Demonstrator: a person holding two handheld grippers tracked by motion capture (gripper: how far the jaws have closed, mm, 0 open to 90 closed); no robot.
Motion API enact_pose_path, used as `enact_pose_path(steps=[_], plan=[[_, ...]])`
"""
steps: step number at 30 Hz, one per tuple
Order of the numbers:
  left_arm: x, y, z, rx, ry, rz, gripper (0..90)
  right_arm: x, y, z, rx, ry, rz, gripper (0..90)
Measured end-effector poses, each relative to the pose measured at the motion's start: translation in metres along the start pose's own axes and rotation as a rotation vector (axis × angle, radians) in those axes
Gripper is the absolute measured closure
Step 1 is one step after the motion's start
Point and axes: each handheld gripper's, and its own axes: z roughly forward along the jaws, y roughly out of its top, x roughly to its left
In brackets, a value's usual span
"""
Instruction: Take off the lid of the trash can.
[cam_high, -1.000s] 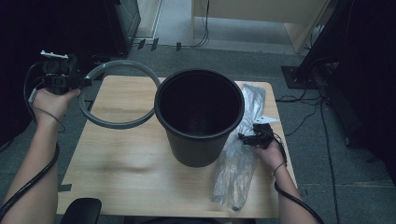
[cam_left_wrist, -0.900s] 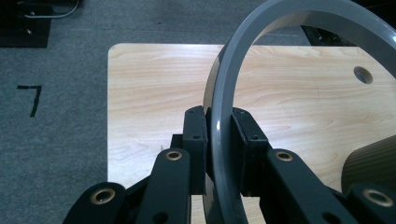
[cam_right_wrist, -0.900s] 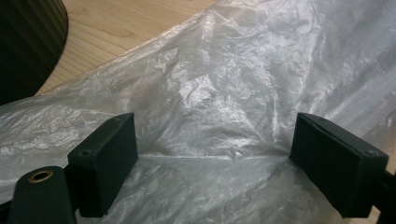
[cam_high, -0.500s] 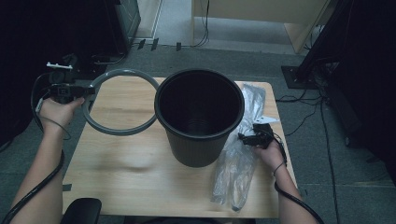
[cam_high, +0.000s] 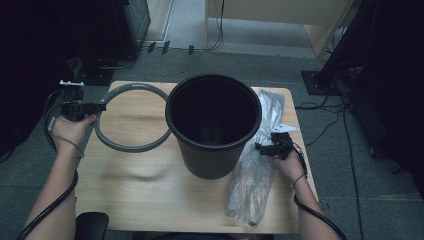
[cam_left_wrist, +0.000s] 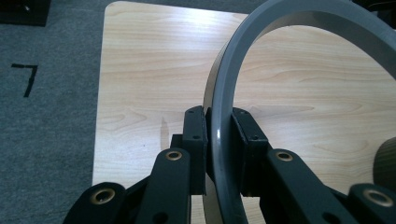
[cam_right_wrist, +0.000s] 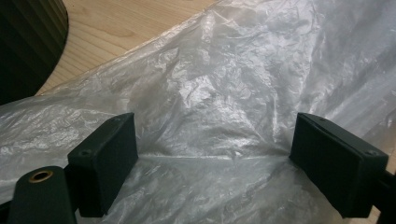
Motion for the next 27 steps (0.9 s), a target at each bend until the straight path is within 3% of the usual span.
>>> enact_pose_path(steps=[18,27], plan=[[0.000,-0.031,0.025,0.031,0.051,-0.005,77.3,0.000,0.000,0.000,0.001,0.001,0.002,14.2],[0.002,-0.046,0.035,0.037,0.035,-0.038,77.3,0.000,0.000,0.000,0.001,0.001,0.000,14.1]])
